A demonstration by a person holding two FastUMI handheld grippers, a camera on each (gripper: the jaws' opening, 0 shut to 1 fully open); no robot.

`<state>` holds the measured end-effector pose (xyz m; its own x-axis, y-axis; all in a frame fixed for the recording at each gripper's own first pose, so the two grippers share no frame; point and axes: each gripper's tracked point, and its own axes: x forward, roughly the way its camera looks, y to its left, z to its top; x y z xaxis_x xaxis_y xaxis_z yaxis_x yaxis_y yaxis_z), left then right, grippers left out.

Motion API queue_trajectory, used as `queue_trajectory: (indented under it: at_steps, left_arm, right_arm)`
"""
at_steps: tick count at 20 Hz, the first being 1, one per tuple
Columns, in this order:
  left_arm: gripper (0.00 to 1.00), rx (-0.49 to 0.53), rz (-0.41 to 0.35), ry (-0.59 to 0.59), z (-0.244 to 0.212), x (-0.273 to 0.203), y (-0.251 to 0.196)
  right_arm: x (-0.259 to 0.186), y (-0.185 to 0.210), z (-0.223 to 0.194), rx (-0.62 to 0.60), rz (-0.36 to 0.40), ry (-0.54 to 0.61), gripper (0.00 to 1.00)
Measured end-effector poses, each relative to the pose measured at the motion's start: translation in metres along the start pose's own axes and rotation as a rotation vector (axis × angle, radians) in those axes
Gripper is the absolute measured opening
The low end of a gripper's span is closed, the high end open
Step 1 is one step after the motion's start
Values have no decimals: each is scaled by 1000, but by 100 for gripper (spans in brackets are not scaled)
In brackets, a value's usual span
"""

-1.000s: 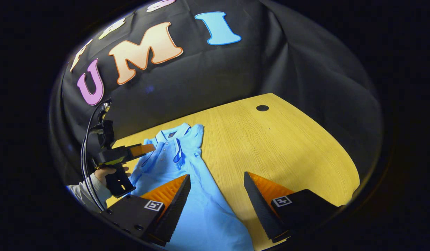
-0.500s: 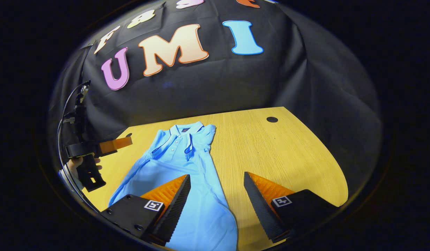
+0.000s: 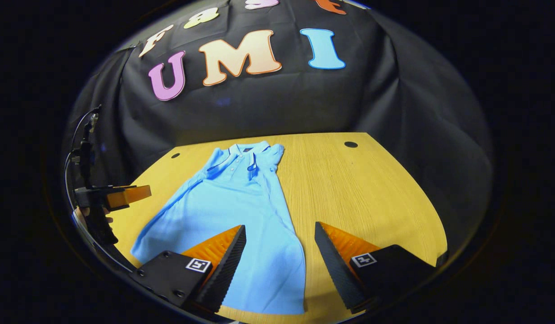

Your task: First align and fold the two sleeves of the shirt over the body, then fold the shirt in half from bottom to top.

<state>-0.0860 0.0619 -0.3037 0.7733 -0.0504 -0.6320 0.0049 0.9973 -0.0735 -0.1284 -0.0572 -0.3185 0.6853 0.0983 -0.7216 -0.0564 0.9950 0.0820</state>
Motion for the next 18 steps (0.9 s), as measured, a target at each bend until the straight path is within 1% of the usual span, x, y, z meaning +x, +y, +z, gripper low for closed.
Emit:
queue_trajectory:
  at_steps: [4, 5, 7, 11, 14, 18]
  left_arm:
    - [96, -5, -10, 42, -38, -26, 3]
    - [96, -2, -4, 56, -49, -32, 5]
    - [97, 10, 33, 97, -70, -42, 14]
    - [96, 7, 35, 151, -107, -56, 14]
    - [96, 12, 30, 164, -122, -63, 13]
    - [96, 28, 46, 186, -142, -67, 16]
  right_arm:
    - [-12, -2, -33, -21, -7, 42, 97]
    - [-15, -2, -39, -22, -9, 51, 97]
    - [-20, -4, -55, -24, -19, 75, 97]
    - [-26, -2, -85, -38, -30, 122, 97]
    - [-29, 0, -103, -60, -39, 152, 97]
    - [-30, 1, -125, -73, -51, 185, 98]
